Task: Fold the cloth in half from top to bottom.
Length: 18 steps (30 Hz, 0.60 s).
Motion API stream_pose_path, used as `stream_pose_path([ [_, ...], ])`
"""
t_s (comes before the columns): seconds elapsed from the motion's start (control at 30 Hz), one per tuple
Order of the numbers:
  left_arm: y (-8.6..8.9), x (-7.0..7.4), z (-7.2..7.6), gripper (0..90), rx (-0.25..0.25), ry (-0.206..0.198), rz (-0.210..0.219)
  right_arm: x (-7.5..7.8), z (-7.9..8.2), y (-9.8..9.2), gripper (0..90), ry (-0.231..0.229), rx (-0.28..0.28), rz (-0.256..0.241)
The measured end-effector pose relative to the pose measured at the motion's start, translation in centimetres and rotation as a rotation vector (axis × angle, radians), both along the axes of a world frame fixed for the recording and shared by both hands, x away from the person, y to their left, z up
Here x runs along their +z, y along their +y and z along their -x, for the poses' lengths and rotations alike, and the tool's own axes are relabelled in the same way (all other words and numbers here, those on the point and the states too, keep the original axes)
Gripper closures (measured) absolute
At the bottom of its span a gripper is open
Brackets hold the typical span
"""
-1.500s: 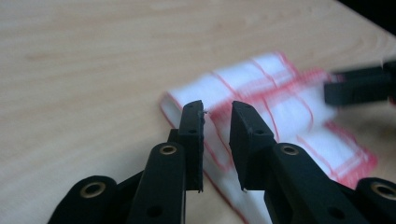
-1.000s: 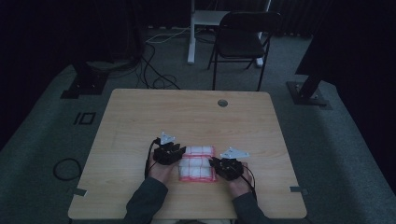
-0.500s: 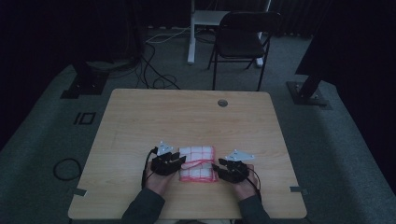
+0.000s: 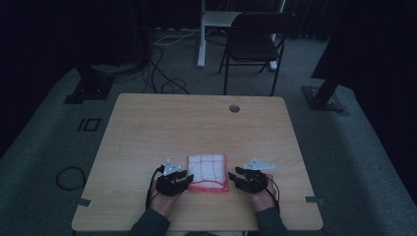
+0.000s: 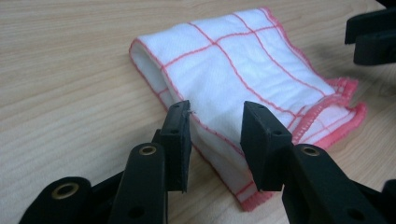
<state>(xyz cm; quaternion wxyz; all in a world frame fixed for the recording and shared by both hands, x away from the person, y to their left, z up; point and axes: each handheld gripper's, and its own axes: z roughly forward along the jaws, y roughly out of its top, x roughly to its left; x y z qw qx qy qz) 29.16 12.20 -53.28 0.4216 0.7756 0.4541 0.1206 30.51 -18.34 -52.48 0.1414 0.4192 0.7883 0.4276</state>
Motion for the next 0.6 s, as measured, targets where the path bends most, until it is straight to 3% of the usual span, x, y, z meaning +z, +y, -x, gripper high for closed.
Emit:
stream_pose_path([
  [0.27,0.8,0.0,1.0,62.0,-0.008,-0.038,-0.020,-0.2,-0.1,-0.4,57.8,-0.005,-0.017,-0.007],
  [0.37,1.1,0.3,1.0,61.1,0.001,-0.071,-0.074,-0.5,-0.1,-0.8,57.8,-0.009,-0.029,0.011],
  [0.6,2.9,0.5,0.4,60.9,0.067,-0.129,-0.140,-1.2,-0.5,-1.1,57.6,-0.014,-0.055,0.033],
])
